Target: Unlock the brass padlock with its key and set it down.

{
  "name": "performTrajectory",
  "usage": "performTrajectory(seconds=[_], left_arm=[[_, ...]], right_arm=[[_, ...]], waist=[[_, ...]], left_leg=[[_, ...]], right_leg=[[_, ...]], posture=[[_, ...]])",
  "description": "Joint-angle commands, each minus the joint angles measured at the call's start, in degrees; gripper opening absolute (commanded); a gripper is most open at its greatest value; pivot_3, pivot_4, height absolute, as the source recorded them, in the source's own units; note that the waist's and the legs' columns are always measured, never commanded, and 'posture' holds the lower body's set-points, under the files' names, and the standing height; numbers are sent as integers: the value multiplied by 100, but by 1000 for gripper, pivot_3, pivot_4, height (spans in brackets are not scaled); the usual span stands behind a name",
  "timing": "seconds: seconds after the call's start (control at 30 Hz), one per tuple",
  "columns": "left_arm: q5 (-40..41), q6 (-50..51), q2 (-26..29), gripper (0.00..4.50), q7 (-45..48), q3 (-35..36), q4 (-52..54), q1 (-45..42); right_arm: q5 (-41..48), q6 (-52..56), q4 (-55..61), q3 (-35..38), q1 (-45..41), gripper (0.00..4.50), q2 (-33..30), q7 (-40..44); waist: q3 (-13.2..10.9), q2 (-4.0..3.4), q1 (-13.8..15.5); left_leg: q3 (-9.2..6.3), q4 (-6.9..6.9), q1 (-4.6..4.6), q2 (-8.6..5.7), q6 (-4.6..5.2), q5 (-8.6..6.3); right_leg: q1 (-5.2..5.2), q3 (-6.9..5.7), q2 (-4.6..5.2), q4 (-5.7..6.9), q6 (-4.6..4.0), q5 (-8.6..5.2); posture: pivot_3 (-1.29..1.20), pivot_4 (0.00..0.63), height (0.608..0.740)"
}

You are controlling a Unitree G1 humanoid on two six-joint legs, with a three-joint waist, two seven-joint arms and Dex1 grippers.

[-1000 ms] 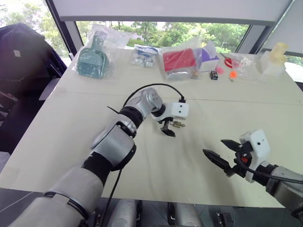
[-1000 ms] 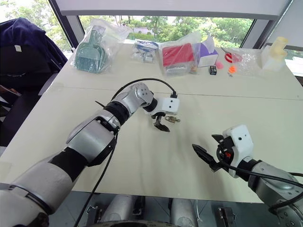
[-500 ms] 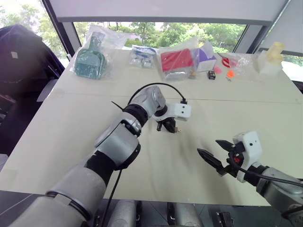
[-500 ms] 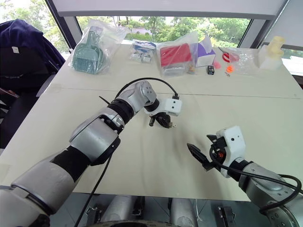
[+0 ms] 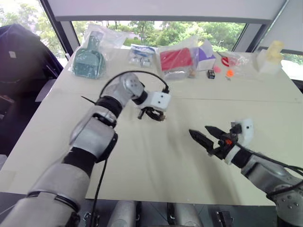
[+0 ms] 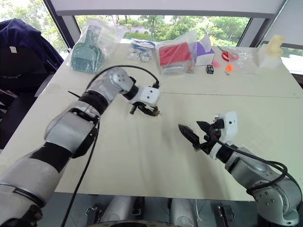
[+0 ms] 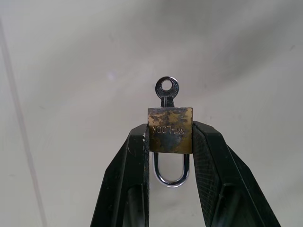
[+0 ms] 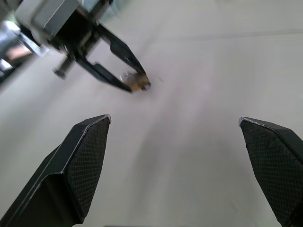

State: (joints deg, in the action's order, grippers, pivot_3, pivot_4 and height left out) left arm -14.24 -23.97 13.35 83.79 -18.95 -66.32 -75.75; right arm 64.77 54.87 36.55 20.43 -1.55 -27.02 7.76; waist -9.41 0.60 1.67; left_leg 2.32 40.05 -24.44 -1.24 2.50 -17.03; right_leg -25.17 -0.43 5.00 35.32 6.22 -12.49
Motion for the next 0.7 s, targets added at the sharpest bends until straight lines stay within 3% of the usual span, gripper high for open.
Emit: performTrajectory(seconds=[0.03,0.3,0.6,0.7], left_arm=[[713,350,108,673,366,344,1281,487],[1130,1505,365,673,-137,326,4147,1710],[1166,1556,357,673,-723,193,4666,1811],[1192,1480,407,673,-741,141,4699,1836]], right_arm=[[676,39,-183,-130,-420,4500,94,-196],[1484,115,-530,-390,-959,4500,-122,-469],[1914,-5,-608,-623,-982,4500,-237,-740],[2055,-178,-584,-610,-980,3649,-173,-824]], waist=[[0,0,2],[1,-1,-41],[2,-3,-105],[2,-3,-104]], left_leg=[[0,0,-2,-2,0,0],[0,2,0,-5,0,0],[0,4,20,-4,1,3],[0,4,20,-4,2,3]], right_leg=[[0,0,2,-1,0,0],[4,2,7,2,0,0],[17,1,-3,17,2,1],[18,1,-8,17,3,2]], posture=[[0,150,740],[0,150,740],[0,150,740],[0,150,740]])
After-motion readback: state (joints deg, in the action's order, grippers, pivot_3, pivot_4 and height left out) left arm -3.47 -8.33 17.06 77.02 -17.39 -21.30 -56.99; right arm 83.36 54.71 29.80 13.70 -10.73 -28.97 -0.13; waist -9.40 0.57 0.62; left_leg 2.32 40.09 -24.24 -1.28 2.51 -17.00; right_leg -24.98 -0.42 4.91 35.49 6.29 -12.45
